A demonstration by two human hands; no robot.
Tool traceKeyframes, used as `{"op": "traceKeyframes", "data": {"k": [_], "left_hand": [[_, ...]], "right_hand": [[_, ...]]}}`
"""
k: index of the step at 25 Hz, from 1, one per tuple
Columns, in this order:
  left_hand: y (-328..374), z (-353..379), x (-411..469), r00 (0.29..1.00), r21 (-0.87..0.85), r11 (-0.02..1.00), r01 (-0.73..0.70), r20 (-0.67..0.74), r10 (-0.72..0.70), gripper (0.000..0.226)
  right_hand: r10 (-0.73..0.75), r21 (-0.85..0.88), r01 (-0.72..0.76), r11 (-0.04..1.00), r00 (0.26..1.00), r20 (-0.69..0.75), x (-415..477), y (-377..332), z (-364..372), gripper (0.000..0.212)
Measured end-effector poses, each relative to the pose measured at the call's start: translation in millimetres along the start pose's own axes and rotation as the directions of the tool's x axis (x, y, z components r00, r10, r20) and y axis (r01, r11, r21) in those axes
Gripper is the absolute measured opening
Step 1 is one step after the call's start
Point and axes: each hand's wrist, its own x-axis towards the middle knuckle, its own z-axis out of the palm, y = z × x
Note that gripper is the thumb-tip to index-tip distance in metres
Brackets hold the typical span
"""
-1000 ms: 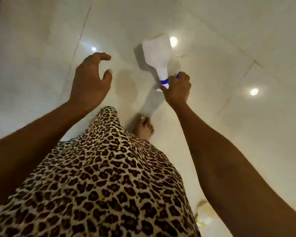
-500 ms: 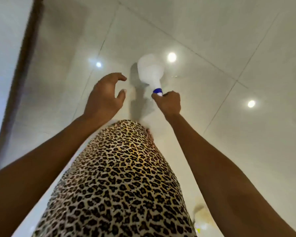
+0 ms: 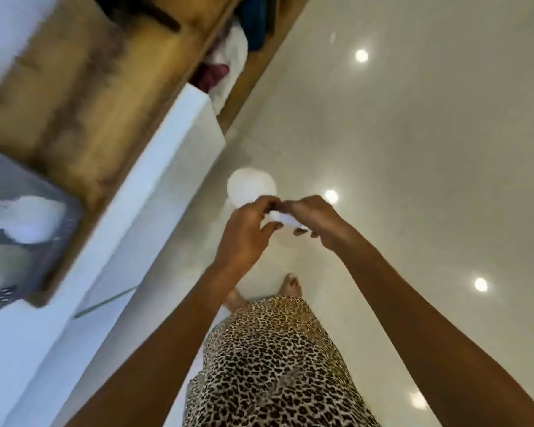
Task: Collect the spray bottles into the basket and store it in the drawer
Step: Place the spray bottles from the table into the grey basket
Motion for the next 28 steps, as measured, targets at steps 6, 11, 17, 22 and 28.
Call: {"op": "traceKeyframes", "data": {"k": [6,11,17,22,28], "left_hand": [[50,-141,-81,0.896,-0.117,0.993,-0.018,-0.442,-0.035,0.023],[49,-230,-129,0.763,-0.236,0.971,0.038,-0.621,-0.181,0.021],[23,-306,-191,0.606,-0.291,0.957,0.015,-0.758,-0.240,0.020],[-4,-353,-231,0.539,-0.301,0.953,0.023,-0.799,-0.265,0.028],[-49,-389,-262,0.408,-0.380,0.915,0.136,-0.820,-0.402,0.032]], "right_hand": [[-0.300,-0.021,0.303,0.953,0.949,0.096,-152,-111,14,0.023],[-0.689,-0.382,0.661,0.645,0.720,0.082,-229,-173,66,0.026],[-0.907,-0.611,0.776,0.153,0.356,0.225,-274,-230,147,0.030],[-0.908,-0.601,0.799,-0.007,0.247,0.339,-291,-263,212,0.027],[-0.924,-0.562,0.827,-0.006,0.210,0.318,-266,-308,263,0.028]]}}
